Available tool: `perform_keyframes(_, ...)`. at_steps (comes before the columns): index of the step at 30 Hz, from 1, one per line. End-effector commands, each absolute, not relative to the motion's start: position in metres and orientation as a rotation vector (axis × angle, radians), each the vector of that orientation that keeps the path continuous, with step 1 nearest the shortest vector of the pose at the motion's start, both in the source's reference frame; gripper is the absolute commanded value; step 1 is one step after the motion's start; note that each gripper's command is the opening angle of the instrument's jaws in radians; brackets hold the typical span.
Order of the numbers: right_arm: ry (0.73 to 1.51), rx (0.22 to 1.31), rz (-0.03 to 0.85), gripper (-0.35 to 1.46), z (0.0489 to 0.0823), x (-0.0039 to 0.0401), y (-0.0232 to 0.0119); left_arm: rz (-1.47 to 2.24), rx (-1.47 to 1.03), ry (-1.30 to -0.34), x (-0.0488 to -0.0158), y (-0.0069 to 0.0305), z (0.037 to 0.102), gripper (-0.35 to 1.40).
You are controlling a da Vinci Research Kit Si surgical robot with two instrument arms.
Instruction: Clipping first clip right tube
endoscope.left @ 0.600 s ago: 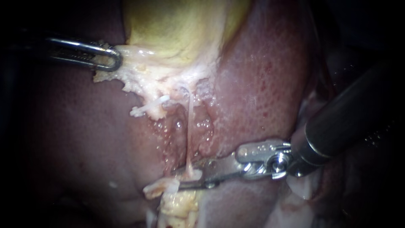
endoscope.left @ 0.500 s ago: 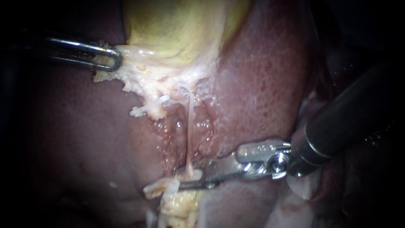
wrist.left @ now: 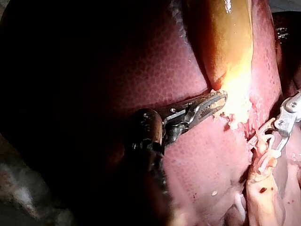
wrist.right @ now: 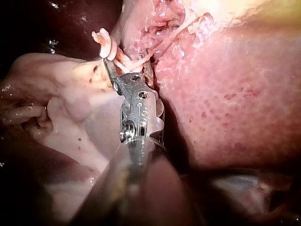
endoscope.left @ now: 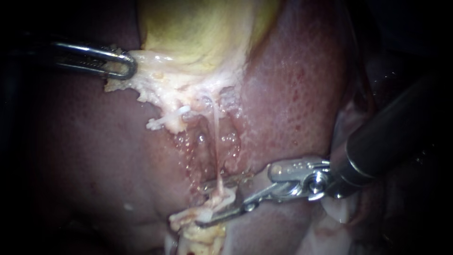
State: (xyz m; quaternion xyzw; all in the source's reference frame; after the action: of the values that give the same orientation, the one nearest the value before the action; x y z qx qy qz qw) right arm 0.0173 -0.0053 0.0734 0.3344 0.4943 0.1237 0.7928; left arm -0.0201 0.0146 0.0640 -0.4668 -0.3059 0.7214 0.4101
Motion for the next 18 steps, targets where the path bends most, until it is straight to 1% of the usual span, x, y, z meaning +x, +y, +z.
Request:
perform_keyframes(1,1.071,0.724,0.266,0.49,0.0733,0.0169,-0.0050,1.816,-1.176,-0.771,-0.0201,0.0146,0.0640,-0.35)
perform_keyframes(9,1.160,0.748,0.280,0.50,0.0734,0.0150,-0.0035,1.817,-1.176,-0.771,-0.0201,0.0146,0.0640,-0.35)
perform_keyframes(18,1.207,0.786,0.334,0.49,0.0732,0.0157,-0.0037,1.817,-1.176,-0.771,-0.0200,0.0146,0.0640,-0.35)
